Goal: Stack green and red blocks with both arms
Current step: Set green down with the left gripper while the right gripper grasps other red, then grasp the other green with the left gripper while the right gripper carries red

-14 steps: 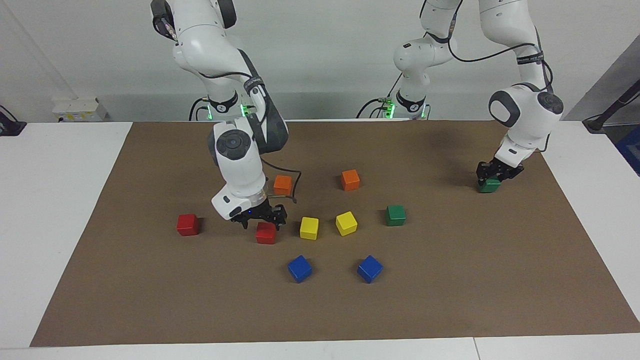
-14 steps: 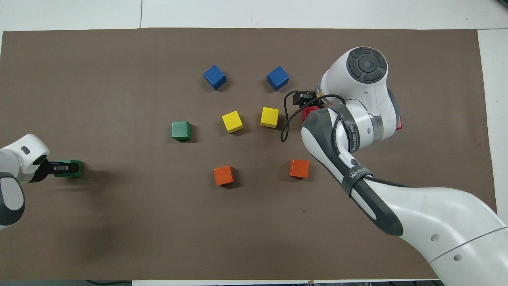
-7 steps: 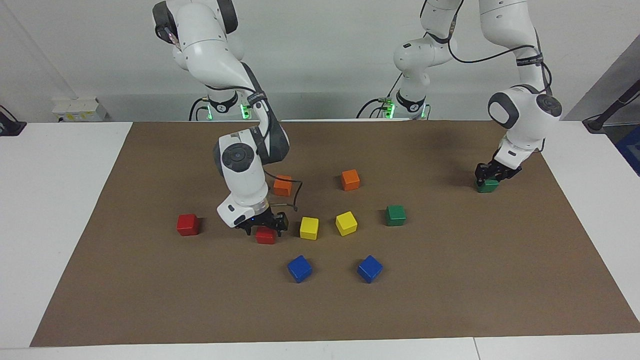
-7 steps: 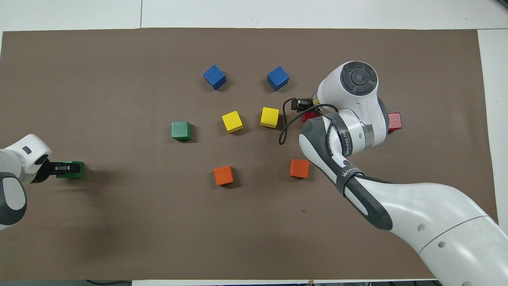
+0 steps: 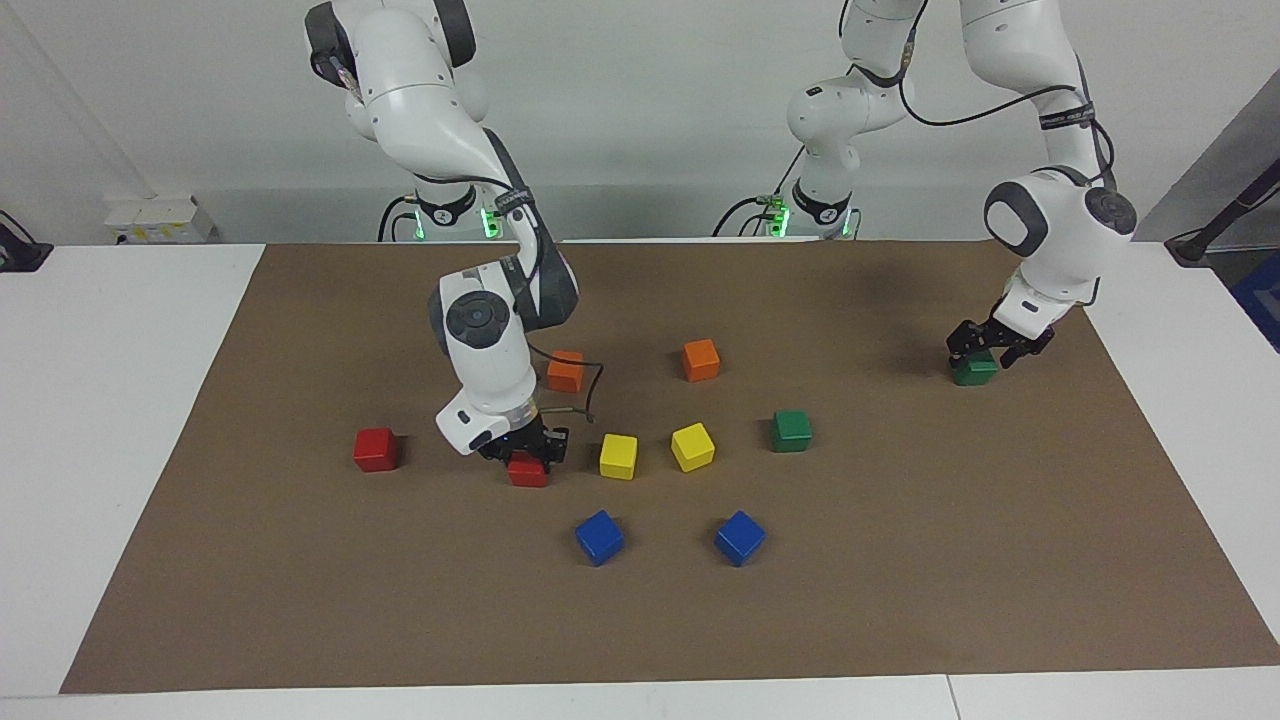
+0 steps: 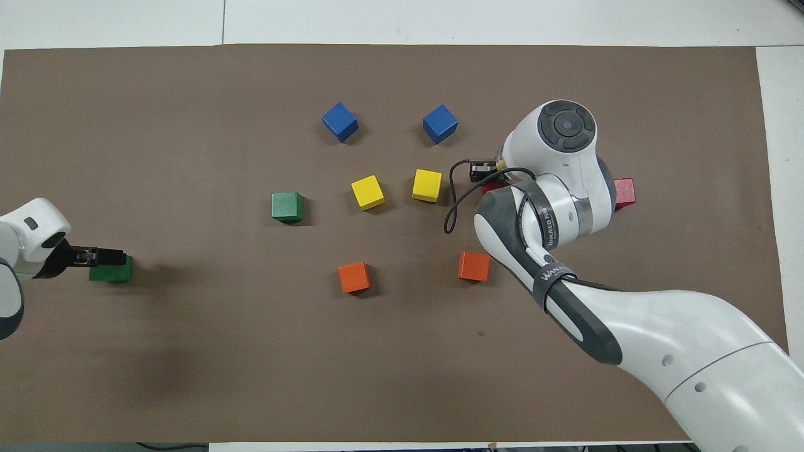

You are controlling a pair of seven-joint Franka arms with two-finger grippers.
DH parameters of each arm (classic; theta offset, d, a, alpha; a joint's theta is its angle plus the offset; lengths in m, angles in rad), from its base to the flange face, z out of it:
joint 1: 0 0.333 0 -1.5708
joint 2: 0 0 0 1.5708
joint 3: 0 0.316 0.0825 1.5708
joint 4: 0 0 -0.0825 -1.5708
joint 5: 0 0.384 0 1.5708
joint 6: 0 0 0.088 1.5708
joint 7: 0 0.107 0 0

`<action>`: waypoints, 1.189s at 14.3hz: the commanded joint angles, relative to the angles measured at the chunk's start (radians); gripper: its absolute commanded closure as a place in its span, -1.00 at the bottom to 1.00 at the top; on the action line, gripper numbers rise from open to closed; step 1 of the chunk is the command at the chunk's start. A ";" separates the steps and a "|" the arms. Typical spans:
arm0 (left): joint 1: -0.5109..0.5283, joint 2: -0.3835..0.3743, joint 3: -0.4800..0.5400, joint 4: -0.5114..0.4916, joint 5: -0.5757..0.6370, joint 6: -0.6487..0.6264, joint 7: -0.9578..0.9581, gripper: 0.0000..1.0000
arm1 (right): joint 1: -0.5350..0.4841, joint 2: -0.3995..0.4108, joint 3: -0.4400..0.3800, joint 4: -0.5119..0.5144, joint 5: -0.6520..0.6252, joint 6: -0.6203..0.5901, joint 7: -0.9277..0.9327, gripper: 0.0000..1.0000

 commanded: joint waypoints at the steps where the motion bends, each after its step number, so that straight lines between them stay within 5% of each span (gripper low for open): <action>1: -0.030 0.019 -0.002 0.185 0.027 -0.189 0.011 -1.00 | -0.035 -0.103 -0.005 0.046 -0.009 -0.184 -0.074 1.00; 6: -0.262 0.101 -0.001 0.423 0.027 -0.344 -0.319 -1.00 | -0.233 -0.256 -0.002 0.010 -0.006 -0.310 -0.387 1.00; 10: -0.432 0.130 -0.002 0.426 0.022 -0.285 -0.522 -1.00 | -0.333 -0.302 -0.003 -0.075 -0.006 -0.260 -0.522 1.00; 13: -0.495 0.172 -0.002 0.426 0.022 -0.233 -0.564 -1.00 | -0.350 -0.321 -0.002 -0.184 -0.006 -0.104 -0.533 1.00; 17: -0.547 0.250 -0.002 0.424 0.022 -0.151 -0.607 -1.00 | -0.345 -0.309 -0.002 -0.218 -0.006 -0.045 -0.534 1.00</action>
